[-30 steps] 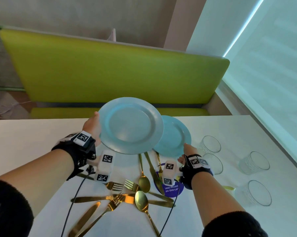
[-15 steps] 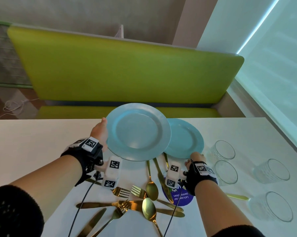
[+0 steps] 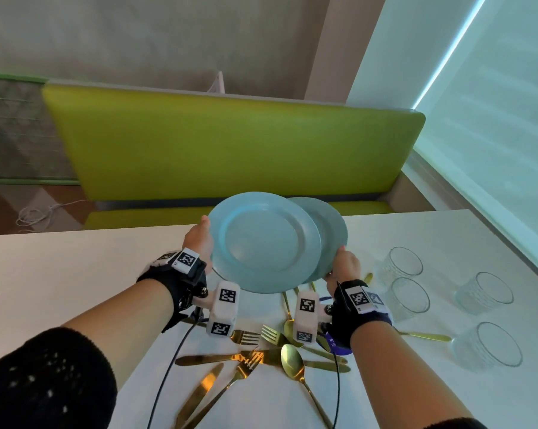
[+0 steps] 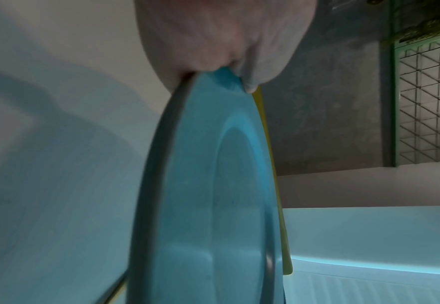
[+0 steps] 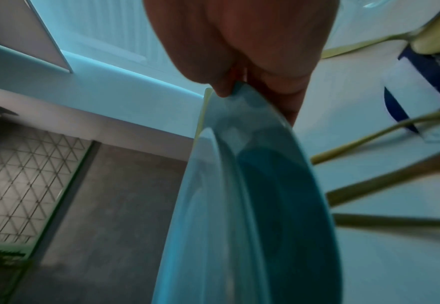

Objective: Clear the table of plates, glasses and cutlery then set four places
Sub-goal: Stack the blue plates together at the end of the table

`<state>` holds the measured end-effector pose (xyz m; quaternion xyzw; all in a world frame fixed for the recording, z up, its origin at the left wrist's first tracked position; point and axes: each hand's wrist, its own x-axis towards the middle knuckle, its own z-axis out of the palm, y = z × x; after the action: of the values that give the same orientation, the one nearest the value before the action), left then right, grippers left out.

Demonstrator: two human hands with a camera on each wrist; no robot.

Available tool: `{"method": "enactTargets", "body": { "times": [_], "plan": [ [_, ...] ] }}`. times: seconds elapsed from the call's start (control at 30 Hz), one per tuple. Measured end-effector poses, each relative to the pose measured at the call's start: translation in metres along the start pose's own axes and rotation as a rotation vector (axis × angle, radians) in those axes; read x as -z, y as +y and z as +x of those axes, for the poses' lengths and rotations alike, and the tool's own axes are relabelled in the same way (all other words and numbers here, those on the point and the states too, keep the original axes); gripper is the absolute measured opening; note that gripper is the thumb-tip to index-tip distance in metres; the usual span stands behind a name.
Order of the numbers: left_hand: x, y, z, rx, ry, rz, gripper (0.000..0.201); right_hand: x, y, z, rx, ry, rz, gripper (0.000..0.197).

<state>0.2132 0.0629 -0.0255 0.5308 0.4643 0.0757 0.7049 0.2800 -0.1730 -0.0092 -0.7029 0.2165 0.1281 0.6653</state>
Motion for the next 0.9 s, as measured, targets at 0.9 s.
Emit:
{"method": "enactTargets", "body": {
  "times": [0.9],
  "plan": [
    [0.209, -0.047, 0.006, -0.144, 0.072, 0.640, 0.052, -0.169, 0.147, -0.158, -0.103, 0.028, 0.037, 0.051]
  ]
}}
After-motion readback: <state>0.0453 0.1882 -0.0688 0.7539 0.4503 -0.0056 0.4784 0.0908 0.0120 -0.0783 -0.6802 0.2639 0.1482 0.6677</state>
